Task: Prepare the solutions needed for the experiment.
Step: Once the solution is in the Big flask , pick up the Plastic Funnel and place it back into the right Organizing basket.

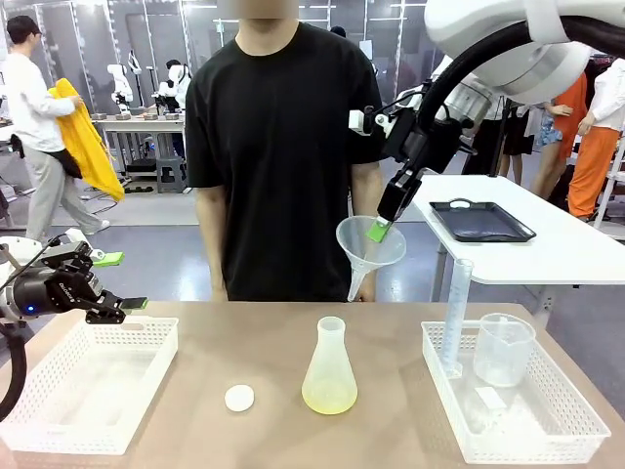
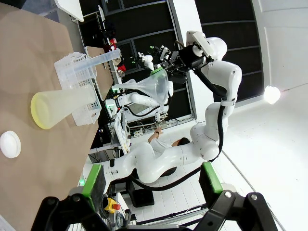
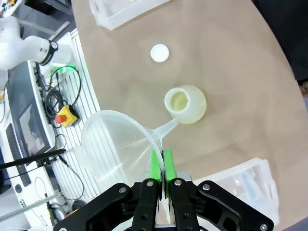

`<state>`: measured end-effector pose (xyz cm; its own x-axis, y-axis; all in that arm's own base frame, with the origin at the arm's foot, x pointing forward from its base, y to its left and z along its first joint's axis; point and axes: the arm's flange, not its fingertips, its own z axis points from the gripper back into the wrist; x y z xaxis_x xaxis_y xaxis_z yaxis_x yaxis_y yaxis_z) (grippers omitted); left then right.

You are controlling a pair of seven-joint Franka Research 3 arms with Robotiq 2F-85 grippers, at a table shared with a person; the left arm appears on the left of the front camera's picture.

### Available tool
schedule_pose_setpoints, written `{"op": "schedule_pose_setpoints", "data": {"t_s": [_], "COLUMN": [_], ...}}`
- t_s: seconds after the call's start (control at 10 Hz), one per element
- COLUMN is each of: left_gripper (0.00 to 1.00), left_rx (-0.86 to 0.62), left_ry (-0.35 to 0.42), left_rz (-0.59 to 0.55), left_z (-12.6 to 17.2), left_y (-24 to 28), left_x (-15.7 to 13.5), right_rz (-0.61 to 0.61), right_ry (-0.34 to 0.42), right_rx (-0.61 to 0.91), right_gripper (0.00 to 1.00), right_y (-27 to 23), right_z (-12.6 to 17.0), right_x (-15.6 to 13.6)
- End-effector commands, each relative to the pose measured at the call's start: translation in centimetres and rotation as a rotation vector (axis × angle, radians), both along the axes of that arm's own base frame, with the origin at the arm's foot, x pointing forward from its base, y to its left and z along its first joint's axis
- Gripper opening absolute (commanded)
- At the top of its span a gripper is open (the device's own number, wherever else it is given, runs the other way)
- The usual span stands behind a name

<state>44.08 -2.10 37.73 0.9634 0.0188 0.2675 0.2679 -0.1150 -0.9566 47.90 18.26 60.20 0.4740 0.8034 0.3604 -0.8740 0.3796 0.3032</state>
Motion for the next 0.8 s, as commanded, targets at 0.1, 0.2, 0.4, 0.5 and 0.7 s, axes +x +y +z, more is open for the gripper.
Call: {"op": "schedule_pose_setpoints", "data": {"t_s": [0.1, 0.2, 0.4, 0.5, 0.7], "left_gripper": [1.0, 1.0, 1.0, 1.0, 1.0], "left_rx": [-0.01, -0.01, -0.01, -0.01, -0.01], "left_ry": [-0.004, -0.004, -0.004, -0.004, -0.004], "left_rz": [0.006, 0.006, 0.006, 0.006, 0.006], "left_z": [0.3, 0.3, 0.3, 0.3, 0.3], "left_y": [-0.1, -0.1, -0.1, -0.1, -0.1], "left_x": [-0.1, -0.1, -0.1, -0.1, -0.1], "right_rz": [0.011, -0.008, -0.074, -0.093, -0.151], "right_ry": [0.085, 0.112, 0.135, 0.148, 0.137], "right_rx": [-0.005, -0.013, -0.026, -0.022, -0.031], "right_gripper": [0.0, 0.0, 0.0, 0.0, 0.0], "right_y": [-4.4, -6.3, -10.3, -12.3, -15.4], "right_z": [-1.8, -2.7, -4.9, -5.9, -7.6], "right_x": [0.0, -0.2, -0.7, -1.2, -1.5]}}
